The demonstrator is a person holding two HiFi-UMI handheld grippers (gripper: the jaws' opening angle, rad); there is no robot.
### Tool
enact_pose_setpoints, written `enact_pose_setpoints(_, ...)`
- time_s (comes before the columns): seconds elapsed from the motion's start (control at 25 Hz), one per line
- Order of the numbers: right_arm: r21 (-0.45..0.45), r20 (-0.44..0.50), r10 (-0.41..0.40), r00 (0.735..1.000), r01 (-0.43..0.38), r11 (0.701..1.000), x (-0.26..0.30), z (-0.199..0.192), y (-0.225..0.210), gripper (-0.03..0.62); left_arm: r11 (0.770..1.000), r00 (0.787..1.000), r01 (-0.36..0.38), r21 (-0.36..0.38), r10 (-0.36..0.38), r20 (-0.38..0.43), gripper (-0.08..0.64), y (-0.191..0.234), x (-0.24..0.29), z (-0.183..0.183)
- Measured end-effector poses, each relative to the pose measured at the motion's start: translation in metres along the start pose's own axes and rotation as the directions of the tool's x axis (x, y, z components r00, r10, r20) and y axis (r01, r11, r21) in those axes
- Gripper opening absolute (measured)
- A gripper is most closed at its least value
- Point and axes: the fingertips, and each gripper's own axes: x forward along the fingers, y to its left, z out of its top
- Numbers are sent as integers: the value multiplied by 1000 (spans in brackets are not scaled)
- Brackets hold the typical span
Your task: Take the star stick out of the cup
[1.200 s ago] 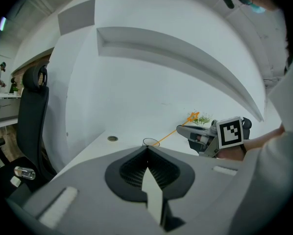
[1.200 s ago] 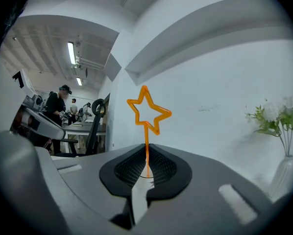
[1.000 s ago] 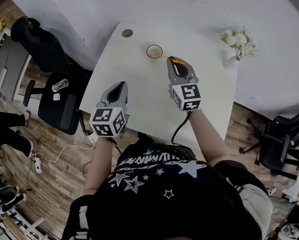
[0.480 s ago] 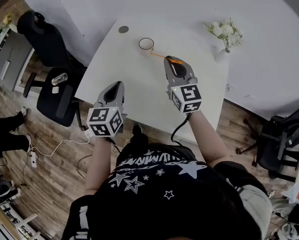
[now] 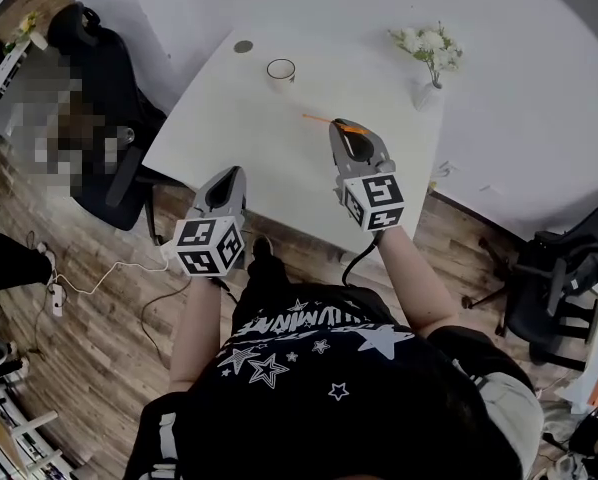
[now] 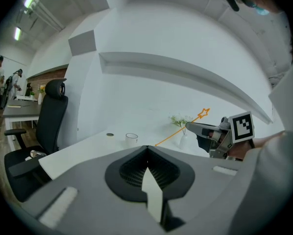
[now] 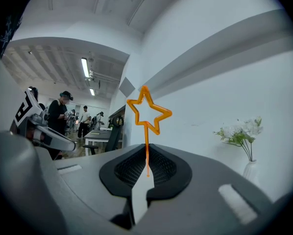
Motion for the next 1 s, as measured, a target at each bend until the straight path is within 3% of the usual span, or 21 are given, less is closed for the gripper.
enact_pose_setpoints(0.48, 32, -36, 19, 999, -18, 999, -68, -21, -3, 32, 1000, 1000, -18, 1, 18, 2, 2, -52, -34, -24)
enact_pose_setpoints(1.0, 79, -69, -3, 998, 8, 997, -97, -34, -4, 32, 1000, 1000, -6, -1, 6, -16, 2, -68, -56, -35)
